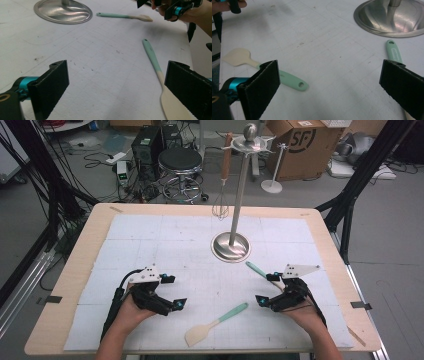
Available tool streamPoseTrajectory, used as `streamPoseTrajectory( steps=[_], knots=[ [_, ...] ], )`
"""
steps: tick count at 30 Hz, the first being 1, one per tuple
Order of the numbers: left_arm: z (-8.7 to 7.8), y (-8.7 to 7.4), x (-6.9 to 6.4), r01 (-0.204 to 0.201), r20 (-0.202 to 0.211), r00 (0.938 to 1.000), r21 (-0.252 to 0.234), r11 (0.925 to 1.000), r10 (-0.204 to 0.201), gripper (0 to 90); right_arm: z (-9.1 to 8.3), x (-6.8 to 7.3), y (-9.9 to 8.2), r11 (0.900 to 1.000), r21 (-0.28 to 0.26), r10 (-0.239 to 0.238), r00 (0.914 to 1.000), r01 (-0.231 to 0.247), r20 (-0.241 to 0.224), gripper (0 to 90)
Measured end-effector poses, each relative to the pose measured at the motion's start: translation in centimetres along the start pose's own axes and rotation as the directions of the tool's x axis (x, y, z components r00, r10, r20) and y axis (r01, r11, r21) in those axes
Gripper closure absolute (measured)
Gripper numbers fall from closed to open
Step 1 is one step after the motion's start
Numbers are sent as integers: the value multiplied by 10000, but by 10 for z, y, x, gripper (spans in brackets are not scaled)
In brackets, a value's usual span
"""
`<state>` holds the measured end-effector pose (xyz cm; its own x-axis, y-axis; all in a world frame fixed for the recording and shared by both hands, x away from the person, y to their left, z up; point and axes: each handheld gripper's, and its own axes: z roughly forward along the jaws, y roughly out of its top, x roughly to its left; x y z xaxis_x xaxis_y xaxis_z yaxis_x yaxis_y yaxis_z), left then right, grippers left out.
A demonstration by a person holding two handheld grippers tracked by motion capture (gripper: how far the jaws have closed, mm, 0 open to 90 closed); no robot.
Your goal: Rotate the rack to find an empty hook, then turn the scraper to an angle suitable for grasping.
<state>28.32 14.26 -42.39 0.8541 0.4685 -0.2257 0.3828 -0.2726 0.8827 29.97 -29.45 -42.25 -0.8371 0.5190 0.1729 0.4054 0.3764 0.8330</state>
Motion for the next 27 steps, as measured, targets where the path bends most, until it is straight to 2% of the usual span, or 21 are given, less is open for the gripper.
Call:
streamPoseTrajectory(
  steps=[12,27],
  knots=[
    [-1,0,-1,-21,4,10000,26,10000,21,62,2,3,0,9998,129,-129,9998,130,-118,23],
    [3,1,-7,-180,46,9998,226,9996,179,62,0,2,0,9998,83,-181,9998,181,-14,23]
  ],
)
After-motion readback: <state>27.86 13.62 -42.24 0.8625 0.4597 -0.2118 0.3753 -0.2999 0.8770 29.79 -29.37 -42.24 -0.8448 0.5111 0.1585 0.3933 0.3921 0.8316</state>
